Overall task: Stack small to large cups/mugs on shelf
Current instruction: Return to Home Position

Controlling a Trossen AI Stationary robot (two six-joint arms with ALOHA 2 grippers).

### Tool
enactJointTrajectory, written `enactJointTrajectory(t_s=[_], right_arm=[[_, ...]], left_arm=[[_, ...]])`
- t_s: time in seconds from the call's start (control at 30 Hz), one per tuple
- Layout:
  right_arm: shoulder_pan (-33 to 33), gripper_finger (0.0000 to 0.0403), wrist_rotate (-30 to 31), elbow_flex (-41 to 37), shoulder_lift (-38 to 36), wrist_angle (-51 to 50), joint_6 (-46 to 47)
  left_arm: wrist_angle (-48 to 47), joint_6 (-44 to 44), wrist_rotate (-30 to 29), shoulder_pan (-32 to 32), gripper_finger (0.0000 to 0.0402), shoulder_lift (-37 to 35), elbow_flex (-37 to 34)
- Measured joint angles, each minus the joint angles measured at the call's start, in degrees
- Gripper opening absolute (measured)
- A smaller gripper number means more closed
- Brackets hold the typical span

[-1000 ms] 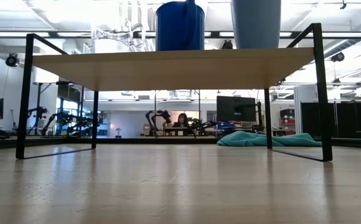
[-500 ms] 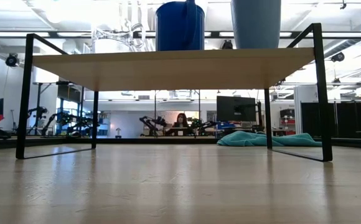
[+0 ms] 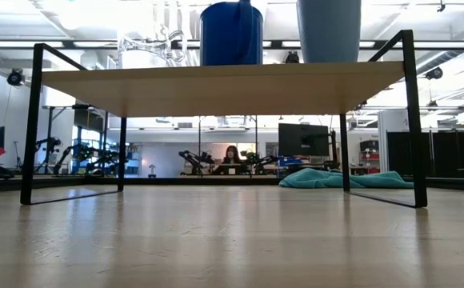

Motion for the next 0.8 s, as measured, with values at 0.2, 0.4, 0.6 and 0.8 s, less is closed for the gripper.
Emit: enactJointTrajectory(t_s=[0.2,0.4,0.6,0.8], right_arm=[[-0.12,0.0009,7.15,-0.15,-5.46,-3.67,0.21],[-0.04,0.0009,6.92,-1.0,-13.95,-3.68,0.21],[-0.04,0.0009,6.34,-5.2,-21.79,-3.28,1.37],[-0.04,0.0009,5.12,-15.3,-28.17,-0.26,2.64]], left_arm=[[1.32,-1.4,-11.44,0.02,0.0,-3.78,-0.11],[1.56,-1.59,-11.83,0.02,0.0,-8.33,-0.18],[3.24,-1.52,-12.19,0.0,0.0,-16.98,-2.37],[7.66,-1.22,-12.66,-0.02,0.0,-28.05,-9.79]])
